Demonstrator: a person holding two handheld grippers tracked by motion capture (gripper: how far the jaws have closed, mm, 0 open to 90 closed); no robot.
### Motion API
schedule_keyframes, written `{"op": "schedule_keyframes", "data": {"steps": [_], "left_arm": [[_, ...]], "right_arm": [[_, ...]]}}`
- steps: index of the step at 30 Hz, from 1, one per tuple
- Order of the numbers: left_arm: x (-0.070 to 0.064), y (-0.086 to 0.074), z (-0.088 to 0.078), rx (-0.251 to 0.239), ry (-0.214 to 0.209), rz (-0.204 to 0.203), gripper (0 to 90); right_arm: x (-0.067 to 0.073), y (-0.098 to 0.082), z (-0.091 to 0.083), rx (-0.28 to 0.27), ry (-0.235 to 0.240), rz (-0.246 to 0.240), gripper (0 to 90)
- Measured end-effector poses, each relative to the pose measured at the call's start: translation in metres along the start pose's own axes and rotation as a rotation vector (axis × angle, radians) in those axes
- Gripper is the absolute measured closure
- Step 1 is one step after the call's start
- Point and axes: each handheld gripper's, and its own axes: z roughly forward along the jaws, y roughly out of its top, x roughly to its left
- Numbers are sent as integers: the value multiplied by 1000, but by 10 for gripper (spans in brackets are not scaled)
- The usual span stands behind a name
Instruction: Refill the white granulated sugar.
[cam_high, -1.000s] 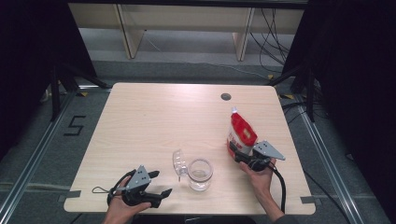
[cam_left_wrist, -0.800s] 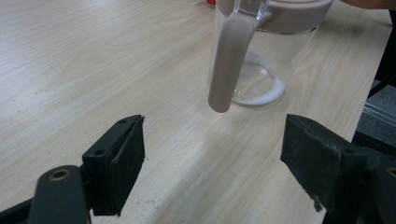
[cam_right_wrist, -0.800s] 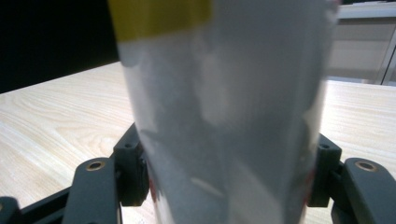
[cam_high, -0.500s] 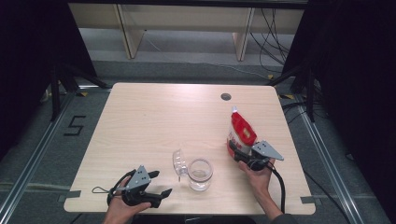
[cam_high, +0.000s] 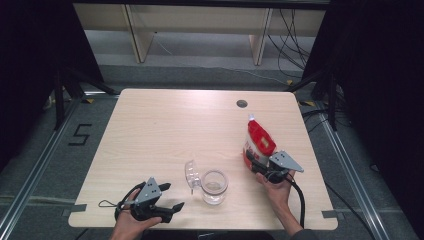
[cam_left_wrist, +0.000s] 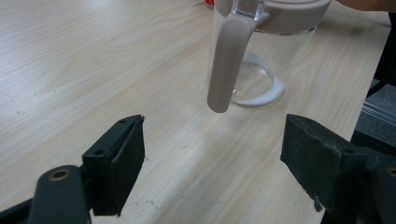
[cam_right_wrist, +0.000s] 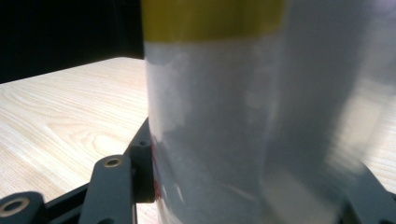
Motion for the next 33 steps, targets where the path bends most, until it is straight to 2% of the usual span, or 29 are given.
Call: {"op": "schedule_keyframes", "data": {"steps": [3,5,6,7,8,9,14,16,19,20,24,25,26,27,28,29,30,31,33], "left_arm": [[0,0,0,1,0,0,212],[0,0,0,2,0,7,212],[0,0,1,-3,-3,5,212],[0,0,0,4,2,7,212],[0,0,1,4,0,6,212],[0,0,1,2,-2,6,212],[0,0,1,4,-2,7,212],[0,0,1,5,-3,10,212],[0,0,0,3,-3,12,212],[0,0,0,2,-2,10,213],[0,0,0,-3,-4,4,213],[0,0,0,-2,-4,6,213],[0,0,0,-2,-5,5,213],[0,0,0,-3,-6,5,214],[0,0,0,-2,-7,5,214],[0,0,0,-3,-7,4,215],[0,0,0,-3,-7,4,215],[0,0,0,-5,-7,9,215],[0,0,0,-8,-4,9,216]], "right_arm": [[1,0,-1,7,0,-5,427],[2,-1,-1,5,-4,14,422],[3,-1,-1,25,5,52,403],[3,-1,-1,25,5,52,403],[5,-2,0,4,-1,77,396],[6,-2,-1,18,-7,71,400],[5,-3,0,13,-10,73,409],[4,-3,2,-12,-9,51,424],[4,-2,2,0,0,56,435],[3,-1,1,9,-7,23,438],[0,0,2,-4,-3,10,448],[1,0,1,4,-4,25,450],[-1,1,0,12,5,-4,453],[0,1,-1,10,4,4,454],[1,2,-4,47,7,19,456],[-2,2,-3,16,13,-17,456],[-2,2,-3,16,13,-17,456],[-4,3,-5,12,14,-47,460],[-3,4,-6,13,5,-61,460]]}}
